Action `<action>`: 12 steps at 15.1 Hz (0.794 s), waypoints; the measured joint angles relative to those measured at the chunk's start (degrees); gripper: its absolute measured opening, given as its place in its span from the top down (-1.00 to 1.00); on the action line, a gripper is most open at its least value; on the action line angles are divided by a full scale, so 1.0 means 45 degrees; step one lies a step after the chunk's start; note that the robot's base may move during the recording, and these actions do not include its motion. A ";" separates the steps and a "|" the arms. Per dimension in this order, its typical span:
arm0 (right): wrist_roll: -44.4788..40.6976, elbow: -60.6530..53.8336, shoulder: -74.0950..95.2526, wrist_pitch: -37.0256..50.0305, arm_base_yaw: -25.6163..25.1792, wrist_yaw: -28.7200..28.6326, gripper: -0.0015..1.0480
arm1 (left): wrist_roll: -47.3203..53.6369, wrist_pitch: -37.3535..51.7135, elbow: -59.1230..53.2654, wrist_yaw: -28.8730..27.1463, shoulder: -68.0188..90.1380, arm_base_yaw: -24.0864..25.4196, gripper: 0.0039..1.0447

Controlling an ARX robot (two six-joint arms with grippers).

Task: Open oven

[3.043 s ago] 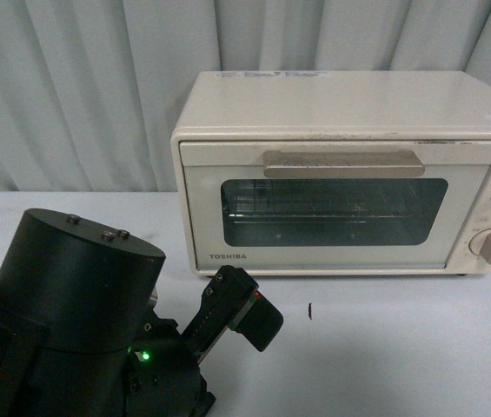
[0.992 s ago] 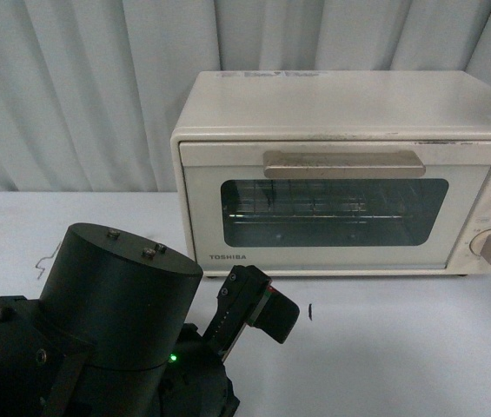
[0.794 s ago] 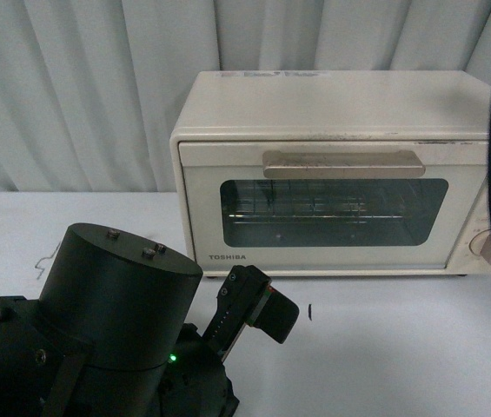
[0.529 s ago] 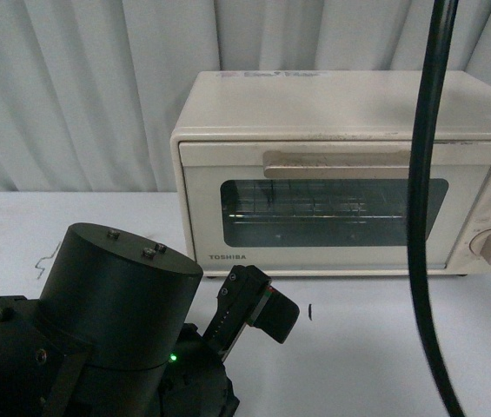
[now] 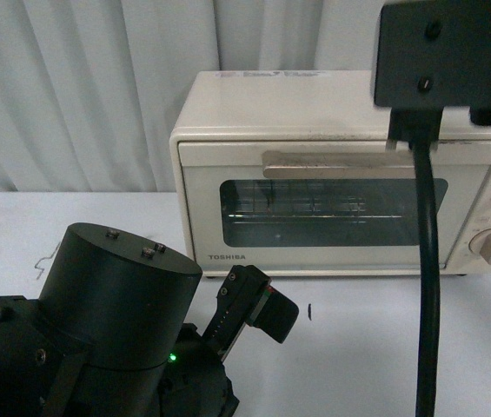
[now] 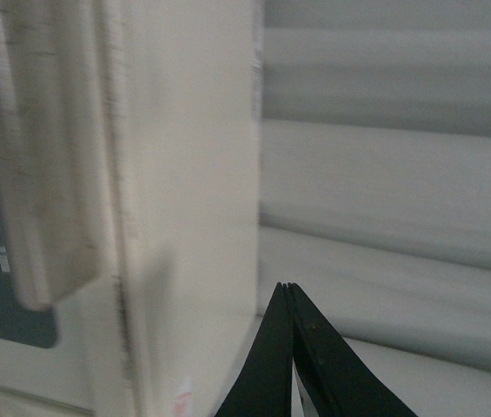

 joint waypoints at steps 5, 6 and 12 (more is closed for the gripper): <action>-0.0296 -0.0423 0.1005 -0.0602 0.0559 -0.0510 0.96 | 0.0000 0.0005 0.0000 -0.0005 0.0000 0.0000 -0.88; -0.0296 -0.0418 0.1088 -0.0617 0.0554 -0.0559 0.96 | 0.0000 0.0005 0.0000 0.0000 0.0000 0.0000 -0.88; -0.0277 0.0743 0.1933 -0.1326 0.0000 -0.0947 0.96 | 0.0000 0.0010 0.0000 0.0000 0.0000 0.0000 -0.88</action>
